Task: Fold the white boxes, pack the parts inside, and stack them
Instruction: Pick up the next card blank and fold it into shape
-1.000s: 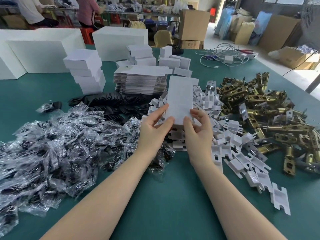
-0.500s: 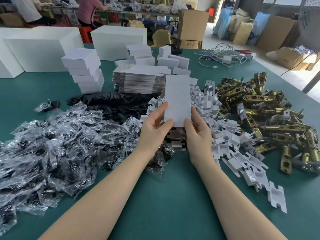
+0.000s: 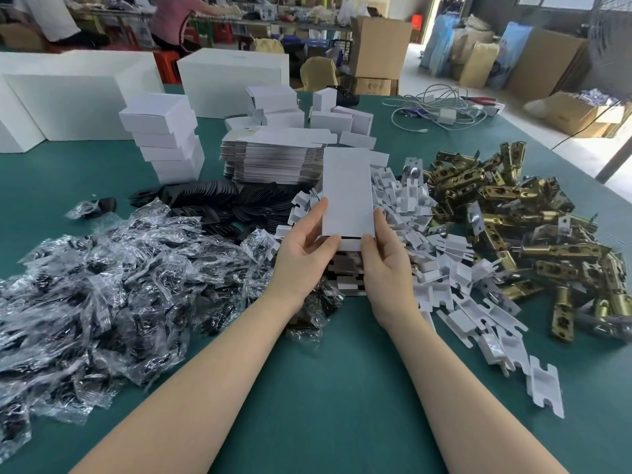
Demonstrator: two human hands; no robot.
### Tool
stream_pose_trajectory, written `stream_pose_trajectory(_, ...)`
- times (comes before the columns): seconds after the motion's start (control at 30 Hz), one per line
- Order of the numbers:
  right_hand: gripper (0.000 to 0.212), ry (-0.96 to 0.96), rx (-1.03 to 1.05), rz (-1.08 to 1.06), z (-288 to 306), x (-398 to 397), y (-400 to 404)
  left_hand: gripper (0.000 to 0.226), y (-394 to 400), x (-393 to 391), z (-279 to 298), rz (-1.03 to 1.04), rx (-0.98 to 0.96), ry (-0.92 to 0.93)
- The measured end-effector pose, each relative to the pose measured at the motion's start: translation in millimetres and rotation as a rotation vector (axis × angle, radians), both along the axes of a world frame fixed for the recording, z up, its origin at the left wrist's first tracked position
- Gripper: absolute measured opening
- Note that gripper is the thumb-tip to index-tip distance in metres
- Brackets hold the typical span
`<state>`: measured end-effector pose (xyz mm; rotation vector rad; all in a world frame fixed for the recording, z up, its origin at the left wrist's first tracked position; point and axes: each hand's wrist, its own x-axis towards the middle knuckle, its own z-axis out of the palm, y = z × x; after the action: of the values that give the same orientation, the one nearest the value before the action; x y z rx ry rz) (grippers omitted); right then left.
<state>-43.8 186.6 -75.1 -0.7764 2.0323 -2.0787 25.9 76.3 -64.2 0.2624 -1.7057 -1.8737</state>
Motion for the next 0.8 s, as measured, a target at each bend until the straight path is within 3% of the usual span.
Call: stream_pose_trajectory(0.8,0.045,0.004,-0.027,-0.138,8.6,8.4,-0.5,0.048,-1.4,0.3,-1.5,0.055,-0.149,-0.044)
